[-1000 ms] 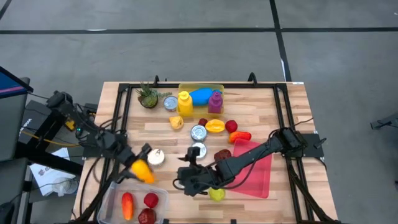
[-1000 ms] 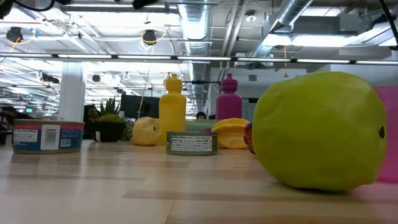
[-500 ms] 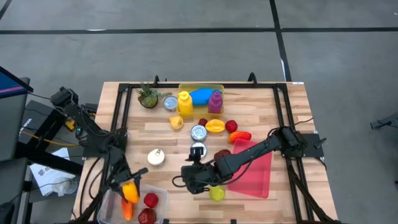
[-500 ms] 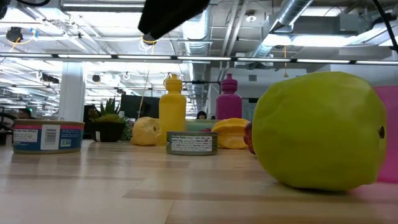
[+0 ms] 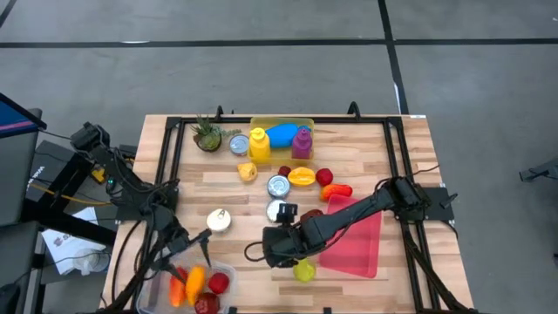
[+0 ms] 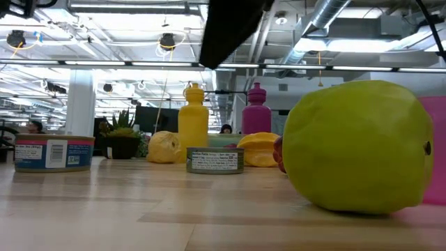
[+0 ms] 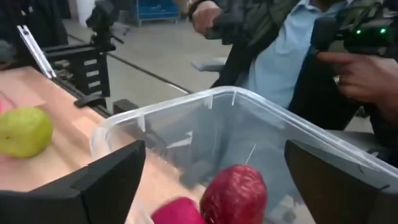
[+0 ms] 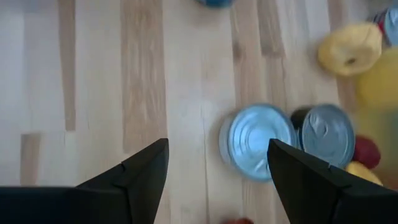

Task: Pick & Place Food Item
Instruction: Put the green apple into the white bin

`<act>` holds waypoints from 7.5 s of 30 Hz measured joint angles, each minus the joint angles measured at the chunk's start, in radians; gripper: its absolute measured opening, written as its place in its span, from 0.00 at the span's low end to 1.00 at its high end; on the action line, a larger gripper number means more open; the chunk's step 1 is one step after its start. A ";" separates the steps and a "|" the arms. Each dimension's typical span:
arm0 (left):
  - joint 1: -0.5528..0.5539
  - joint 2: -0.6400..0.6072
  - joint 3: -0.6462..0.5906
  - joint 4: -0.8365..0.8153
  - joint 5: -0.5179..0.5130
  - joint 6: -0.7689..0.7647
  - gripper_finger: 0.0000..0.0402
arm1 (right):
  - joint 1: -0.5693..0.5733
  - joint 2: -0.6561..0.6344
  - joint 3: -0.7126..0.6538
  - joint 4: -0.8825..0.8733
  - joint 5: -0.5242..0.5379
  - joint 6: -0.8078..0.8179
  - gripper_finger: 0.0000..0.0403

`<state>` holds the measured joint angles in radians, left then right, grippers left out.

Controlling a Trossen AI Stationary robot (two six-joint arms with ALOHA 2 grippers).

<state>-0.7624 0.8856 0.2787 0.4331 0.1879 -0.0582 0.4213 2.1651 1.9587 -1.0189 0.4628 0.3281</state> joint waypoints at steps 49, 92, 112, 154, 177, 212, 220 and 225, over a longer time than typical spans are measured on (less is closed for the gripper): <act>0.003 -0.046 0.000 0.053 -0.197 0.024 0.94 | 0.072 -0.001 0.048 -0.241 -0.636 0.384 0.65; 0.002 -0.046 0.000 0.015 -0.196 0.024 0.94 | 0.089 -0.001 -0.003 -0.282 -0.506 0.406 0.33; 0.002 -0.046 0.000 -0.010 -0.195 0.023 0.94 | 0.094 -0.001 -0.002 -0.068 -0.547 0.414 0.93; 0.002 -0.084 0.001 -0.033 -0.204 0.024 0.94 | 0.077 0.220 0.085 -0.053 -0.389 0.287 0.57; 0.002 -0.084 0.001 -0.048 -0.204 0.024 0.94 | 0.190 0.216 0.296 -0.372 -0.381 0.455 0.77; 0.002 -0.086 0.000 -0.051 -0.204 0.024 0.94 | 0.155 0.307 0.295 -0.349 -0.284 0.416 0.63; 0.002 -0.086 0.000 -0.051 -0.215 0.024 0.94 | 0.148 0.283 0.379 -0.366 -0.129 0.406 0.63; 0.002 -0.086 0.000 -0.051 -0.215 0.024 0.94 | 0.172 0.203 0.373 -0.379 0.004 0.429 0.63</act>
<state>-0.7609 0.7998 0.2787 0.3817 -0.0269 -0.0345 0.5931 2.3678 2.3316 -1.3974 0.4665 0.7570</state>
